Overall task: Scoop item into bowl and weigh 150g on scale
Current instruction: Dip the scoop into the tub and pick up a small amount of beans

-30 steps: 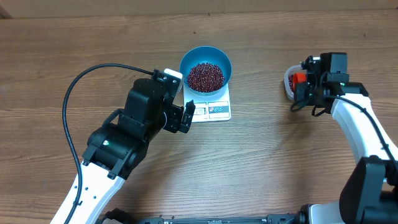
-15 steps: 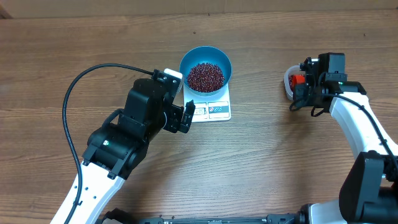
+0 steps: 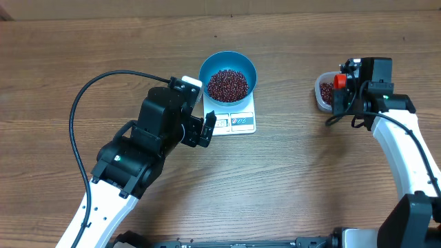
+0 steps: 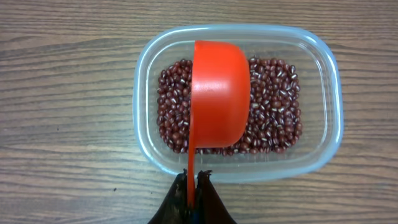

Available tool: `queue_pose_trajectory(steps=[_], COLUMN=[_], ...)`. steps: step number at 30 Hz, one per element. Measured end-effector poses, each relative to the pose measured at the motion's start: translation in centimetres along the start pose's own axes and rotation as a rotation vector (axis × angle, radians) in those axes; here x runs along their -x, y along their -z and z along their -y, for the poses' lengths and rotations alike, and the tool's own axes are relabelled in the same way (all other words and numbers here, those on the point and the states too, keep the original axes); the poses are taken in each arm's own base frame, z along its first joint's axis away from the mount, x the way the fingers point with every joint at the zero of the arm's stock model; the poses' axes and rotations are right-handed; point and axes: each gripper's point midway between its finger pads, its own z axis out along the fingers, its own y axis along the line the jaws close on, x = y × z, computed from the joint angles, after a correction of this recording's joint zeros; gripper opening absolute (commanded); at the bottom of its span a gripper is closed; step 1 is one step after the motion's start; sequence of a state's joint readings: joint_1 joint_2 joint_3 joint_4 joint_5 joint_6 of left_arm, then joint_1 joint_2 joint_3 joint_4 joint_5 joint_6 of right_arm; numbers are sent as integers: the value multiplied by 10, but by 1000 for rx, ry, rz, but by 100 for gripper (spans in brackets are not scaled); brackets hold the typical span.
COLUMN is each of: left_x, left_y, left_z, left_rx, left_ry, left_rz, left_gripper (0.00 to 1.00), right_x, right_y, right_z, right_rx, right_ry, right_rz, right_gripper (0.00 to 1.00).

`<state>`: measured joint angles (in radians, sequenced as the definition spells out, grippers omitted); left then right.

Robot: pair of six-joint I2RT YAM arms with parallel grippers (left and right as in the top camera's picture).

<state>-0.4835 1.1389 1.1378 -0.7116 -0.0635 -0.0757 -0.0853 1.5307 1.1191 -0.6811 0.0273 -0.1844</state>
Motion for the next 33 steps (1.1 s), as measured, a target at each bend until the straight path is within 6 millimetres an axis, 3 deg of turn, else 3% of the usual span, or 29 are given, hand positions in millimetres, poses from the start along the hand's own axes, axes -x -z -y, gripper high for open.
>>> queue_pose_trajectory(steps=[18,33], left_x=[0,0], left_y=[0,0], left_z=[0,0], left_rx=[0,0], left_ry=[0,0], left_rz=[0,0], left_gripper=[100,100], right_x=[-1,8], right_y=[4,4], right_z=[-21,-21], right_rx=[124,123], right_ry=[-1,47], right_rz=[1,40], right_gripper=[4,4])
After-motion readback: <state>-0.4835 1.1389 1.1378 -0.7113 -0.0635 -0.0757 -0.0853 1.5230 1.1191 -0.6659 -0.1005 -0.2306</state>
